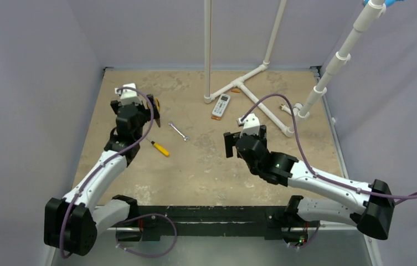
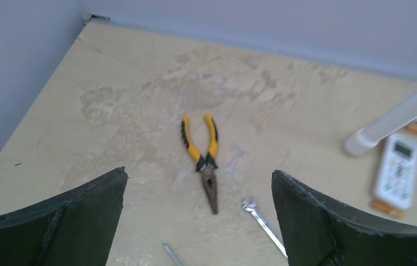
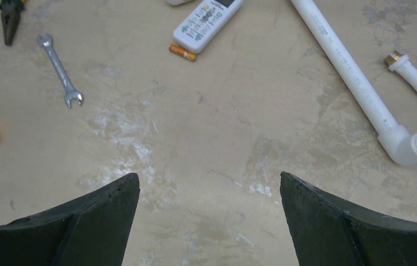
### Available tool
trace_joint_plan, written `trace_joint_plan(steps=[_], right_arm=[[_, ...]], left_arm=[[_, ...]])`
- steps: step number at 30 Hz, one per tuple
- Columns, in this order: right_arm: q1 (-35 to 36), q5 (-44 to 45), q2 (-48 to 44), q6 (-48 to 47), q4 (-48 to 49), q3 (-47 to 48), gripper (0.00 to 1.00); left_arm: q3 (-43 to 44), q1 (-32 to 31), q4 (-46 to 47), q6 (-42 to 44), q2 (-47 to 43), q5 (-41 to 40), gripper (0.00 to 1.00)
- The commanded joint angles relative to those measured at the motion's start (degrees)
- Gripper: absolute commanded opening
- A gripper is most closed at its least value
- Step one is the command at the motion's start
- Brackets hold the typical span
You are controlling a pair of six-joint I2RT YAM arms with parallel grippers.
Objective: Load the batteries into the remote control
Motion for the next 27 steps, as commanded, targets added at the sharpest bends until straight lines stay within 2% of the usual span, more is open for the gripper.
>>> trace_joint_plan(steps=[1, 6, 9, 13, 18, 27], right_arm=[[-6.0, -6.8, 6.0, 3.6, 3.8, 8.0, 0.94], [-16.1, -16.4, 17.4, 9.0, 10.3, 12.2, 0.94], [-17.5, -15.0, 26.1, 10.0, 12.5, 16.7, 0.95], [-18.9, -14.9, 36.5, 12.7, 15.1, 22.6, 0.98], [-19.9, -14.0, 50.1, 14.7, 12.8, 34.2, 0.98], [-22.8, -9.6, 65.6, 17.9, 5.4, 51.4, 0.98]], left_arm=[[13.0, -0.4, -32.4, -18.5, -4.7, 2.7, 1.00], [11.3, 0.8, -36.3, -25.7, -9.4, 9.2, 1.00], [10.7, 2.4, -42.2, -30.6, -11.3, 9.5, 1.00], [8.8, 2.8, -43.7, -28.9, -14.2, 10.4, 0.99], [7.7, 2.8, -44.4, -29.2, -17.8, 11.7, 0.98], [8.3, 2.7, -44.9, -29.0, -18.3, 15.0, 0.95]])
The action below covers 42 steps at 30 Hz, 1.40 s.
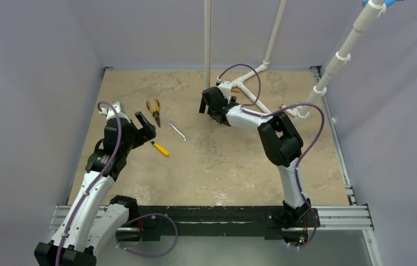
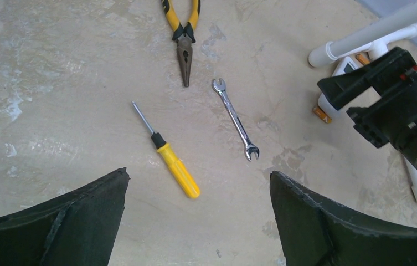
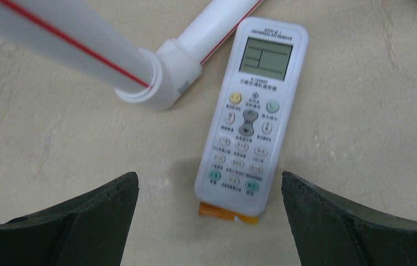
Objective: Load the batteries into the remote control
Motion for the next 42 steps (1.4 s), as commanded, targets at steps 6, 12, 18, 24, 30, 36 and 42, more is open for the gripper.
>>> trace_joint_plan(steps=[6, 12, 18, 24, 30, 36, 42], right_arm=[[-2.6, 7.8, 9.5, 2.3, -8.3, 15.6, 0.95], [-2.7, 7.6, 10.5, 3.1, -9.8, 14.9, 0.85], [-2.7, 5.6, 9.2, 5.4, -10.0, 10.4, 0.69], [-2.7, 5.5, 3.6, 4.7, -8.1, 3.0, 0.52], [-2.5, 5.8, -11.2, -4.7, 7.3, -12.4, 0.28], [-2.0, -3.4, -23.8, -15.5, 16.8, -23.6, 0.04], [1.1, -23.1, -36.7, -18.5, 23.0, -37.2, 0.00]], left_arm=[[0.8, 0.2, 0.4, -0.9, 0.1, 3.6, 0.94], [0.8, 0.2, 0.5, -1.0, 0.5, 4.0, 0.93], [1.1, 0.2, 0.4, -1.2, 1.2, 4.4, 0.93], [1.3, 0.3, -0.3, -1.2, 1.0, 3.1, 0.93], [2.0, 0.2, 0.0, -0.1, 0.1, 5.0, 0.94], [2.7, 0.2, 2.9, 0.4, 1.1, 11.9, 0.92], [-0.9, -0.5, 13.0, -7.0, 0.7, 25.1, 0.88]])
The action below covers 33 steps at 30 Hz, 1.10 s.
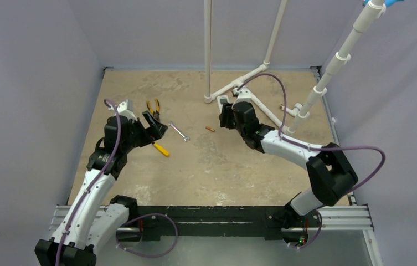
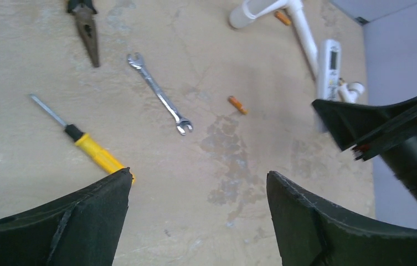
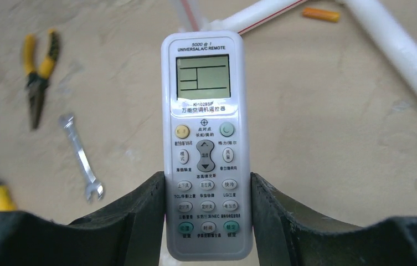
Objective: Load the batteries into the remote control
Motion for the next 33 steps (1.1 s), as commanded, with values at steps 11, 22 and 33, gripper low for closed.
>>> trace_joint_plan(steps=[11, 22, 33], right_arm=[[10.3, -27.1, -21.7, 4.1, 13.2, -21.5, 0.00], [11.2, -30.6, -22.5, 3.5, 13.5, -20.7, 0.00], [11.7, -33.8, -24.2, 2.5, 13.1, -20.5, 0.00]], left_arm=[[-6.8, -9.9, 26.6, -17.9, 2.4, 10.7, 0.84], [-6.2, -18.4, 33.3, -20.3, 12.3, 9.5, 0.73], [-3.9, -20.4, 33.5, -20.4, 16.4, 8.5, 0.44]])
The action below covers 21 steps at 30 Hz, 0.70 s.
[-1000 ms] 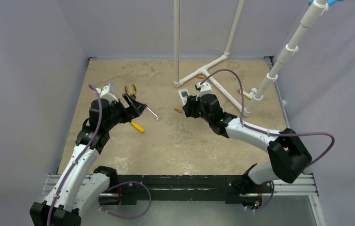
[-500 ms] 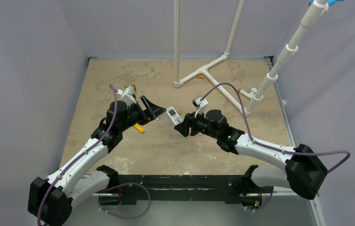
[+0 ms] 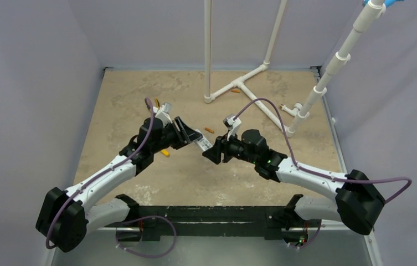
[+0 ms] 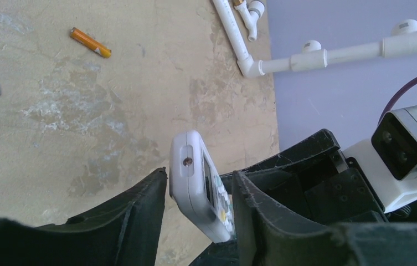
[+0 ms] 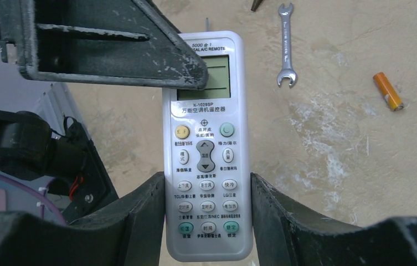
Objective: Load the batteries into the remote control
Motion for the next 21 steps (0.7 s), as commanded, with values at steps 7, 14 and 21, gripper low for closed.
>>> trace_joint_plan(steps=[7, 14, 21], right_arm=[[0.6, -0.4, -4.2, -1.0, 2.0, 0.6, 0.07], [0.6, 1.4, -10.0, -0.5, 1.9, -1.0, 0.67], [-3.4, -1.7, -12.9, 6.2, 3.1, -3.0, 0.77]], left_arm=[[4.7, -1.0, 2.1, 1.3, 1.3, -0.9, 0.04], [3.5, -1.0, 3.7, 2.5, -0.5, -0.9, 0.00], [-2.4, -0.9, 15.1, 4.4, -5.2, 2.8, 0.00]])
